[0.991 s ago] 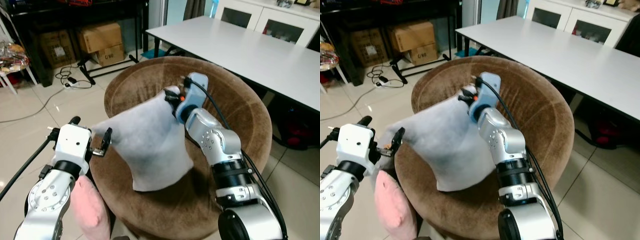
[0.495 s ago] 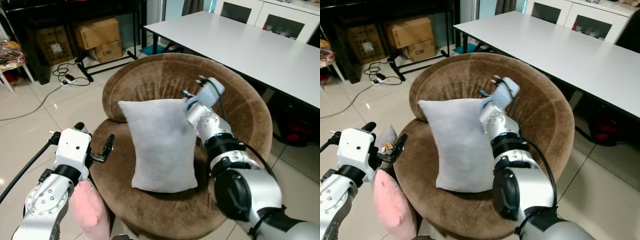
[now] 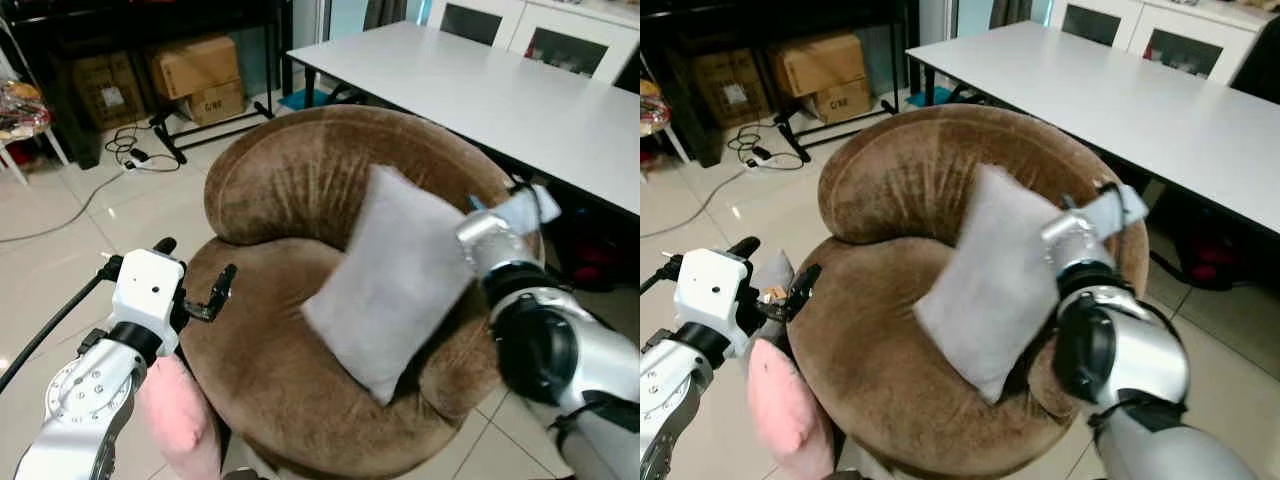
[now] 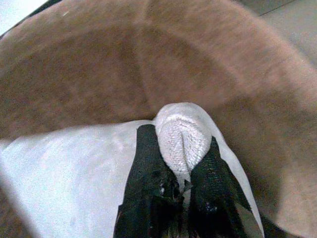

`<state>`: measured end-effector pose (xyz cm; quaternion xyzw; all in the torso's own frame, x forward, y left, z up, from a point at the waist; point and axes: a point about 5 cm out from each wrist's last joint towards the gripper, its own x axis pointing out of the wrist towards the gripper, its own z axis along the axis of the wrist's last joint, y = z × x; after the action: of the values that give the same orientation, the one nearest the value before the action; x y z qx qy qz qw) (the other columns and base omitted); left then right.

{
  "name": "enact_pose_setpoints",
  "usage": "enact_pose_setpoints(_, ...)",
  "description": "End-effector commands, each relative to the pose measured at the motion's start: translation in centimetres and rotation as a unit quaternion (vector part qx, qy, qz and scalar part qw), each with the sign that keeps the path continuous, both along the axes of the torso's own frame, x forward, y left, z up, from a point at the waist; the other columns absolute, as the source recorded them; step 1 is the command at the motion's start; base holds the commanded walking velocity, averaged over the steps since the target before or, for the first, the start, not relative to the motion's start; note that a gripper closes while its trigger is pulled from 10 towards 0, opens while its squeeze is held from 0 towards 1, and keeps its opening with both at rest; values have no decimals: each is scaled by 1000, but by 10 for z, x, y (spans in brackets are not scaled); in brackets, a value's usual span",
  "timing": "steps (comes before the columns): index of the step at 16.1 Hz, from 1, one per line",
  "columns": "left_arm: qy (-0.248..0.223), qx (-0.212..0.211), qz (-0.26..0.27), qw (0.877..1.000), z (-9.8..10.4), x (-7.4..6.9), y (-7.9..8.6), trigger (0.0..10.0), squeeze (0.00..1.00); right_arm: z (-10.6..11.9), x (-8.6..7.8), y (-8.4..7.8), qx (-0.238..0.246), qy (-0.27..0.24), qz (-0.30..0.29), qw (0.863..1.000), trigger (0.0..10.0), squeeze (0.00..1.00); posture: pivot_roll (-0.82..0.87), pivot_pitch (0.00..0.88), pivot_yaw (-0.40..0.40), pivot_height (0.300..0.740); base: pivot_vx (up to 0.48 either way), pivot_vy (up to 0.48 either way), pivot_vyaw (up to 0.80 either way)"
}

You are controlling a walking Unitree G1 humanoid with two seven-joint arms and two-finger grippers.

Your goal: Move the pillow to the sofa from floor

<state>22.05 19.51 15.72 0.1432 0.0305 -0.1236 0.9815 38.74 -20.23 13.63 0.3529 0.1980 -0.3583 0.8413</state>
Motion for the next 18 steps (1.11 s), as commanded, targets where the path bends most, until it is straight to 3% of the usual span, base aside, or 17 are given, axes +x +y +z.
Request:
enact_pose_setpoints(1, 0, -1, -16, 1000, 3, 1, -3, 10000, 0, 12, 2, -12, -20, -9, -25, 999, 10000, 0, 126, 0, -37, 740, 0, 0, 0)
enact_pose_setpoints(3, 6, -1, -36, 999, 3, 2, -6, 10000, 0, 0, -2, -10, -15, 0, -27, 1000, 10000, 0, 123, 0, -35, 740, 0, 0, 0)
enact_pose_setpoints(4, 8, -1, -40, 999, 3, 2, -7, 10000, 0, -2, -3, -9, -4, -6, -28, 1000, 10000, 686, 123, 0, -35, 740, 0, 0, 0)
enact_pose_setpoints(5, 21, -16, -66, 997, 2, 1, -11, 10000, 0, -10, -5, -8, 13, -23, -22, 999, 10000, 1000, 123, 0, -35, 740, 0, 0, 0)
enact_pose_setpoints(7, 34, -33, -86, 995, 2, -1, -13, 10000, 0, -13, -7, -10, 5, -29, -17, 999, 10000, 1000, 124, 0, -33, 740, 0, 0, 0)
enact_pose_setpoints(9, 68, -65, -118, 989, 0, -8, -14, 10000, 0, -6, -5, -21, -9, -68, -12, 998, 10000, 1000, 121, 0, -30, 740, 0, 0, 0)
enact_pose_setpoints(13, 140, -141, -139, 970, -12, -18, -10, 10000, 0, 24, -1, -35, -97, -124, -17, 987, 10000, 1000, 109, 0, -28, 740, 0, 0, 0)
enact_pose_setpoints(14, 157, -122, -122, 972, -19, -18, -3, 10000, 0, 30, 0, -35, -117, -133, 0, 984, 10000, 498, 104, 0, -28, 740, 0, 0, 0)
enact_pose_setpoints(15, 171, -90, -104, 976, -27, -19, 5, 10000, 0, 33, 1, -29, -140, -145, 61, 978, 10000, 0, 102, 0, -28, 740, 0, 0, 0)
enact_pose_setpoints(16, 177, -77, -96, 977, -30, -19, 10, 10000, 0, 33, 1, -23, -149, -163, 97, 970, 10000, 0, 94, 0, -29, 740, 0, 0, 0)
enact_pose_setpoints(18, 112, -20, -29, 993, -24, -9, 25, 10000, 0, 19, -26, 17, -220, -179, 254, 925, 10000, 0, 52, 0, -30, 740, 0, 0, 0)
